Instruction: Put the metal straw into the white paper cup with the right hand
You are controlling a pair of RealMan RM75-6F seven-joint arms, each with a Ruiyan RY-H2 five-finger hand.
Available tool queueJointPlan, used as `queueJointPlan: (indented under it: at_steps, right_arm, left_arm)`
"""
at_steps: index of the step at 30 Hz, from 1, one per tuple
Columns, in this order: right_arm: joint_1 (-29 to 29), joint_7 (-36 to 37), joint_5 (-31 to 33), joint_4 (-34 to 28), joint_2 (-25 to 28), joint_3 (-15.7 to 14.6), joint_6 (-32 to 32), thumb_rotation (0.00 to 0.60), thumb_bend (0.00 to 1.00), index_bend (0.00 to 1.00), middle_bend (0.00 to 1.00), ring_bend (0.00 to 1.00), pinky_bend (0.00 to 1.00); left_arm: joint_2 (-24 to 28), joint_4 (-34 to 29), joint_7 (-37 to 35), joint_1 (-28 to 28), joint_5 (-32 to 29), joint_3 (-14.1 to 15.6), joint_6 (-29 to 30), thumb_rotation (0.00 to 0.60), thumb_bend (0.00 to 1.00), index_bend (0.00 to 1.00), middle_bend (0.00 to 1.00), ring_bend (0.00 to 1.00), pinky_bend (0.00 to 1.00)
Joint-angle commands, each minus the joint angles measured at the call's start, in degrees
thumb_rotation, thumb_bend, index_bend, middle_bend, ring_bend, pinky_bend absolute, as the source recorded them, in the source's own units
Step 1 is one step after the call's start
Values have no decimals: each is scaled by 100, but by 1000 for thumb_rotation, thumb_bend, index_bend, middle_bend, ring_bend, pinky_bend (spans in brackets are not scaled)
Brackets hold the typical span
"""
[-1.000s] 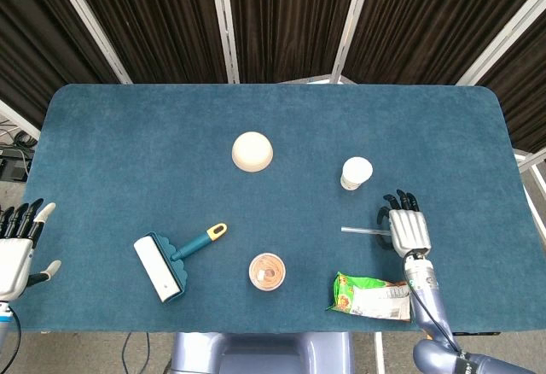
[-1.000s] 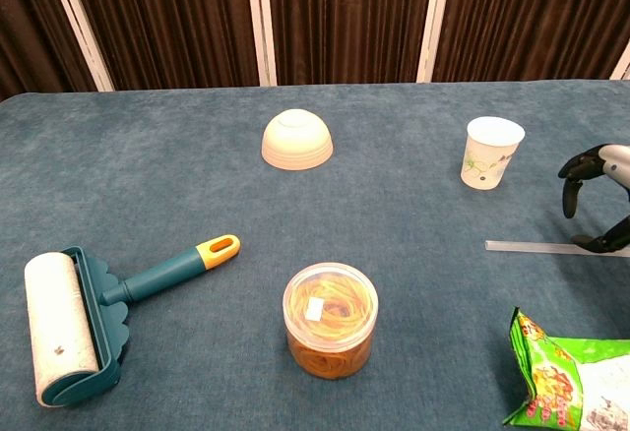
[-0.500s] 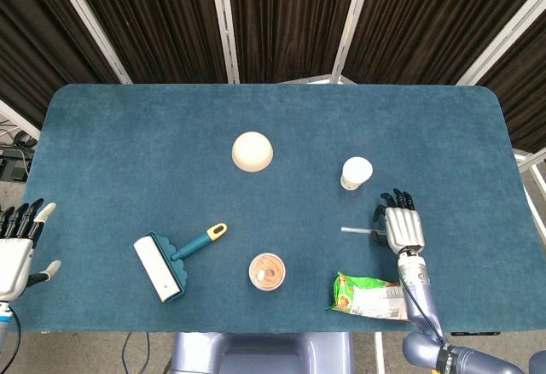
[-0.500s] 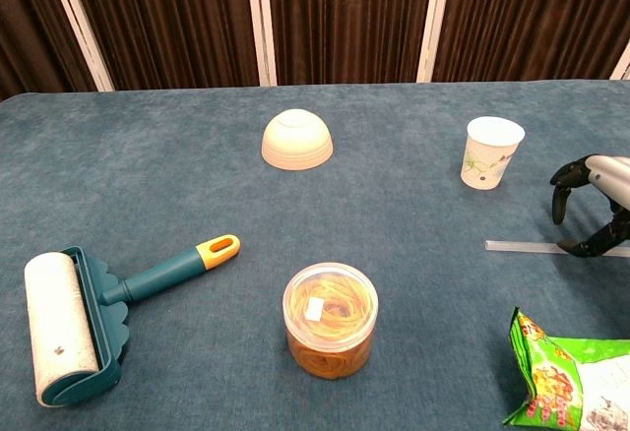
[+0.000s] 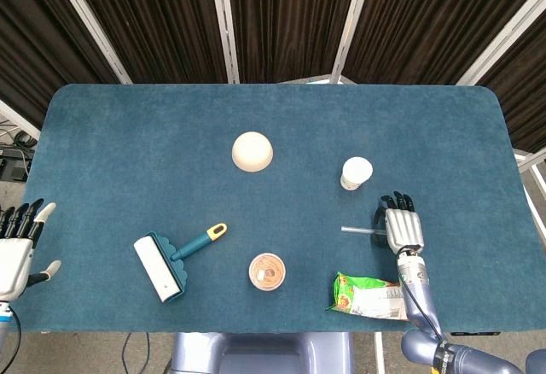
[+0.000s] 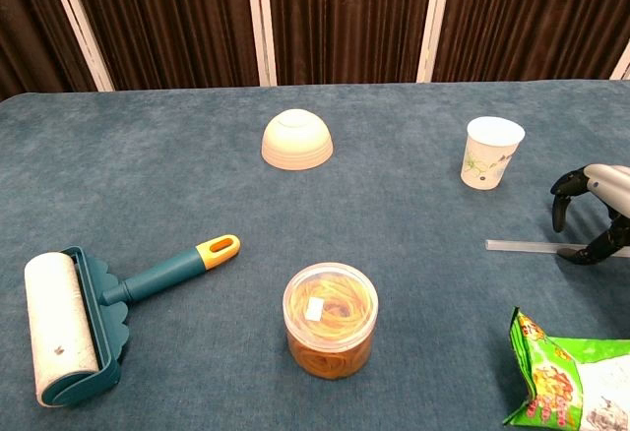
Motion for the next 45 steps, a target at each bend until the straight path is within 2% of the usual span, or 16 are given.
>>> queueJointPlan:
  at_steps: [1, 17, 25, 29, 32, 35, 40, 45]
  right_arm:
    - [11, -29, 50, 6, 1, 0, -35, 600, 262, 518, 173, 0, 7]
    - [22, 148, 186, -62, 0, 38, -145, 600, 400, 519, 173, 0, 1]
    - [9, 351, -79, -675, 229, 73, 6, 600, 397, 528, 173, 0, 1]
    - [-7, 463, -172, -1250, 490, 175, 116, 600, 390, 528, 173, 0, 1]
    - [-34, 695, -140, -1781, 718, 379, 189, 600, 385, 528, 173, 0, 1]
    - [-63, 1068, -91, -2406, 1001, 722, 290, 600, 384, 528, 173, 0, 1]
    - [-69, 2061, 97, -3003, 1236, 1489, 437, 600, 382, 529, 173, 0, 0]
    - [-8, 3417, 895, -3241, 1231, 2348, 182, 600, 377, 534, 173, 0, 0]
  left_arm:
    - [-1, -1, -5, 1, -3, 0, 0, 600, 203, 56, 0, 0, 0]
    - [6, -9, -37, -7, -20, -5, -19, 600, 204, 60, 0, 0, 0]
    - [7, -13, -35, -11, -22, -4, -27, 600, 205, 62, 0, 0, 0]
    - [5, -11, -32, -6, -20, -4, -16, 600, 205, 62, 0, 0, 0]
    - [4, -10, -23, -5, -22, -3, -14, 600, 204, 62, 0, 0, 0]
    - [-5, -6, -7, -1, -23, -9, 3, 600, 205, 62, 0, 0, 0]
    - [-14, -3, 15, -4, -14, -8, 7, 600, 203, 63, 0, 0, 0]
    - [-19, 2, 23, -9, -14, -9, 2, 600, 205, 63, 0, 0, 0]
